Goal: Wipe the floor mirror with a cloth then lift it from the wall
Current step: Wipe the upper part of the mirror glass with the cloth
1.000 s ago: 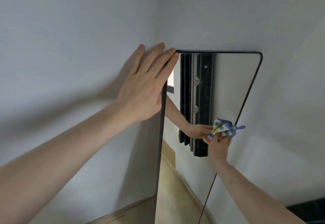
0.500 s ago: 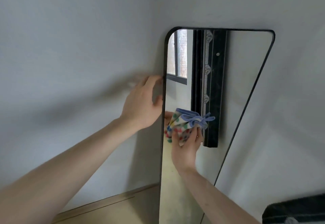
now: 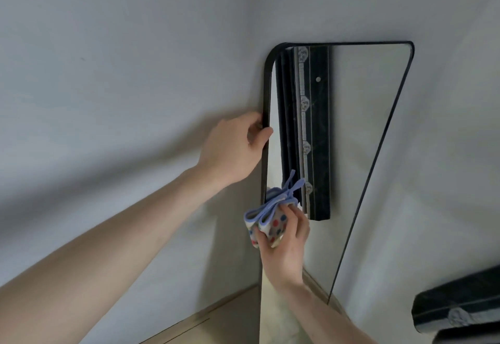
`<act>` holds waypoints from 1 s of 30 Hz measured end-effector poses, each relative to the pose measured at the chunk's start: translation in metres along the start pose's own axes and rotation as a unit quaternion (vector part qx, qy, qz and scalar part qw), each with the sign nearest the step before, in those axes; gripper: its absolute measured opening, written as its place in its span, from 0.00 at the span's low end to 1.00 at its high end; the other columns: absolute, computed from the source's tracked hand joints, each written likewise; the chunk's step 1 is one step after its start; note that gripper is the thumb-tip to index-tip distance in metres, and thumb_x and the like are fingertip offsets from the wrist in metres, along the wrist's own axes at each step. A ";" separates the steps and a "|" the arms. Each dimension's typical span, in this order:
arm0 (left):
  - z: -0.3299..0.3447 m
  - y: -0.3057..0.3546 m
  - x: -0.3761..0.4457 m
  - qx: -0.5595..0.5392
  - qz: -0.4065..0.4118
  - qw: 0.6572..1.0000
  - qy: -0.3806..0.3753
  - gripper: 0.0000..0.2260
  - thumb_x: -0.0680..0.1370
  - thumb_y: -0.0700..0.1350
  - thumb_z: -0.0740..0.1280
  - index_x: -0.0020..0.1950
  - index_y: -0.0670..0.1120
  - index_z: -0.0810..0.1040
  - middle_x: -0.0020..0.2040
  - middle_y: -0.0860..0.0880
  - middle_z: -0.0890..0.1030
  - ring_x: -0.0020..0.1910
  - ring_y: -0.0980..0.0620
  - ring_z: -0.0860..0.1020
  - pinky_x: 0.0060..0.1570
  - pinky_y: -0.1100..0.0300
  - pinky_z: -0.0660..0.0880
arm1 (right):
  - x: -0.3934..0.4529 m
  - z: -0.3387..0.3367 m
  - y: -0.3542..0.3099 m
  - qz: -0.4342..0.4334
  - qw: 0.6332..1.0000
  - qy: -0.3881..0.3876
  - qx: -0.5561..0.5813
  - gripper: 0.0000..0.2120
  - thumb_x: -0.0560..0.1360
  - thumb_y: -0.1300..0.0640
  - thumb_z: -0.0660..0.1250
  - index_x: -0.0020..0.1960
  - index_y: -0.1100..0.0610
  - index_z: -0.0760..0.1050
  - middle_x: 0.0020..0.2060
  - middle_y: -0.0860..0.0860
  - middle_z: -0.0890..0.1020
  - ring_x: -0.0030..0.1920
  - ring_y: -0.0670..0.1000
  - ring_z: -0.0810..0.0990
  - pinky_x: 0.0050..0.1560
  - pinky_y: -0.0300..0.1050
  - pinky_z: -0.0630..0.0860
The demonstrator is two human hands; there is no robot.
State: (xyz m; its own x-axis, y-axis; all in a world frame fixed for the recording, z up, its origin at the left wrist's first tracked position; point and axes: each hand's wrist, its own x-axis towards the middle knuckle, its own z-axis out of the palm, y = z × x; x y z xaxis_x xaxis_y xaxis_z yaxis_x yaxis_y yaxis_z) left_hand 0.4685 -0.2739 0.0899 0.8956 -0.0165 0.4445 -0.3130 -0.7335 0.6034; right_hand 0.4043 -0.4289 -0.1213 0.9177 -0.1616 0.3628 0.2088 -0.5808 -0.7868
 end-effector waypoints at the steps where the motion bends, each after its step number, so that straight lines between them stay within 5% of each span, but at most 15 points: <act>1: 0.001 -0.002 0.000 -0.003 0.003 1.000 0.003 0.07 0.82 0.55 0.65 0.48 0.54 0.77 0.40 0.59 0.81 0.40 0.51 0.81 0.46 0.51 0.80 | -0.006 0.002 0.009 0.010 1.000 -0.003 -0.012 0.38 0.70 0.57 0.80 0.72 0.47 0.63 0.72 0.48 0.65 0.70 0.48 0.64 0.67 0.52 0.73; 6: 0.004 -0.007 -0.002 -0.005 0.021 1.000 0.007 0.07 0.82 0.55 0.66 0.44 0.58 0.74 0.37 0.59 0.81 0.37 0.57 0.80 0.42 0.56 0.79 | -0.015 0.001 0.022 -0.003 0.999 0.006 -0.037 0.38 0.68 0.53 0.81 0.69 0.47 0.63 0.68 0.47 0.66 0.67 0.50 0.66 0.61 0.59 0.78; 11: 0.004 -0.005 0.000 -0.001 0.013 1.000 0.011 0.09 0.81 0.56 0.66 0.42 0.58 0.74 0.35 0.61 0.80 0.36 0.57 0.79 0.42 0.57 0.78 | 0.020 -0.011 -0.011 -0.066 0.997 0.038 -0.002 0.39 0.66 0.55 0.82 0.70 0.48 0.64 0.66 0.27 0.58 0.68 0.56 0.69 0.66 0.54 0.74; 18: 0.003 0.001 -0.002 0.003 -0.001 1.000 0.011 0.11 0.81 0.55 0.66 0.40 0.54 0.76 0.35 0.59 0.81 0.38 0.52 0.81 0.43 0.52 0.80 | 0.046 -0.018 -0.036 -0.071 0.996 0.062 -0.003 0.39 0.66 0.53 0.83 0.70 0.49 0.65 0.67 0.43 0.64 0.67 0.50 0.67 0.67 0.53 0.73; 25: 0.008 -0.004 -0.002 0.005 0.009 0.999 0.038 0.16 0.81 0.52 0.67 0.32 0.56 0.72 0.30 0.62 0.77 0.32 0.61 0.77 0.37 0.62 0.71 | -0.002 0.010 0.035 -0.063 0.997 0.002 -0.054 0.43 0.61 0.56 0.84 0.69 0.50 0.64 0.70 0.49 0.65 0.68 0.56 0.67 0.62 0.59 0.78; 30: 0.015 -0.008 -0.005 -0.025 0.010 0.998 0.056 0.14 0.81 0.53 0.66 0.39 0.47 0.80 0.34 0.55 0.83 0.34 0.54 0.81 0.41 0.57 0.78 | -0.040 0.024 0.085 -0.041 0.994 -0.025 -0.098 0.44 0.60 0.56 0.85 0.68 0.51 0.64 0.69 0.52 0.67 0.66 0.56 0.68 0.50 0.62 0.82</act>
State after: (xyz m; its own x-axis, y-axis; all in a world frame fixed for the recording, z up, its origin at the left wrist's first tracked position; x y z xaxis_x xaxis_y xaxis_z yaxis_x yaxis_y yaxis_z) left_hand 0.4709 -0.2784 0.0731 0.8483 0.0472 0.5274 -0.3490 -0.6992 0.6240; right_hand 0.3934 -0.4524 -0.2150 0.9173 -0.0698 0.3921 0.2181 -0.7358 -0.6411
